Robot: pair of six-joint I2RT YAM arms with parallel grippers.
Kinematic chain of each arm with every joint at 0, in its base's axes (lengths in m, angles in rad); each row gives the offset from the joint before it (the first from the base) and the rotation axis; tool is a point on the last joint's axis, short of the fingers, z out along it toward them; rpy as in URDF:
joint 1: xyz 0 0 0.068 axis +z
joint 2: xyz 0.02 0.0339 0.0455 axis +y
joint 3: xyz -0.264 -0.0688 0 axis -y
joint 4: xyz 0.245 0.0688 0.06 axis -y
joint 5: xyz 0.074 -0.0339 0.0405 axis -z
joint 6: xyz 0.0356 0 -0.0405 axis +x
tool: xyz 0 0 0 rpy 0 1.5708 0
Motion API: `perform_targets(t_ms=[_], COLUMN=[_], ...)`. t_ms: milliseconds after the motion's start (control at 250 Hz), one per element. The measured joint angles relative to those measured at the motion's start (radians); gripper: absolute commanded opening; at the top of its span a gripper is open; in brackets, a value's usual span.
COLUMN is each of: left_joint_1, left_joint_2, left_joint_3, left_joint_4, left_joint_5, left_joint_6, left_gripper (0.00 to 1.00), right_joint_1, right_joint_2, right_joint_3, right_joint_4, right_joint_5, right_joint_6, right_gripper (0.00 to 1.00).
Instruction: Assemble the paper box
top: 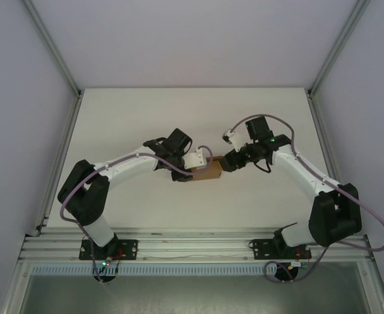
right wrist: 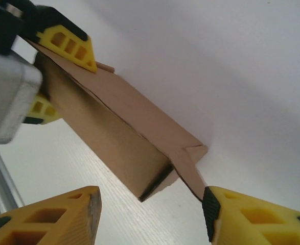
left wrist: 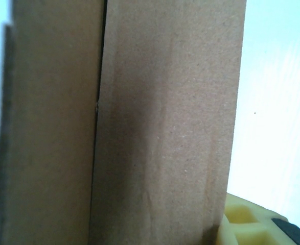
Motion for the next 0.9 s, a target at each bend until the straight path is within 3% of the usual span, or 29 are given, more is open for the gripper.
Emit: perform_targets(t_ms=[220,336,472,584,712,899], left_joint_1=[0.0,0.0,0.0,0.0,0.003,0.009], left_joint_2=[0.0,0.0,0.0,0.0,0.0,0.0], left_joint_3=[0.0,0.0,0.0,0.0,0.0,0.0], left_joint_4=[0.0,0.0,0.0,0.003,0.005,0.007], left_joint_5=[0.004,0.004,0.004,0.003,0.002,-0.019], left_joint_6=[0.0,0.0,0.0,-0.009,-0.025,-0.043], left_gripper=[0.4,0.4,0.4,0.4,0.4,0.4], right_joint_1=[0.0,0.001,0.004,0.011,0.028,0.073], right_joint_2=[0.043,0.053,0.073,0.09,0.09,0.087], right_joint_3=[0.034,0.036,0.049,0.069,0.075,0.075], right_joint_4=[-0.014,-0.014,-0.013,-0.013,-0.006,0.038], right_joint_5=[0.029,0.03,0.033,0.029,0.048,0.119], right_joint_6=[-0.039,-0.038,-0.024,0.002,0.106,0.425], right_gripper=[0.33,0.31,0.13,0.04,0.0,0.0])
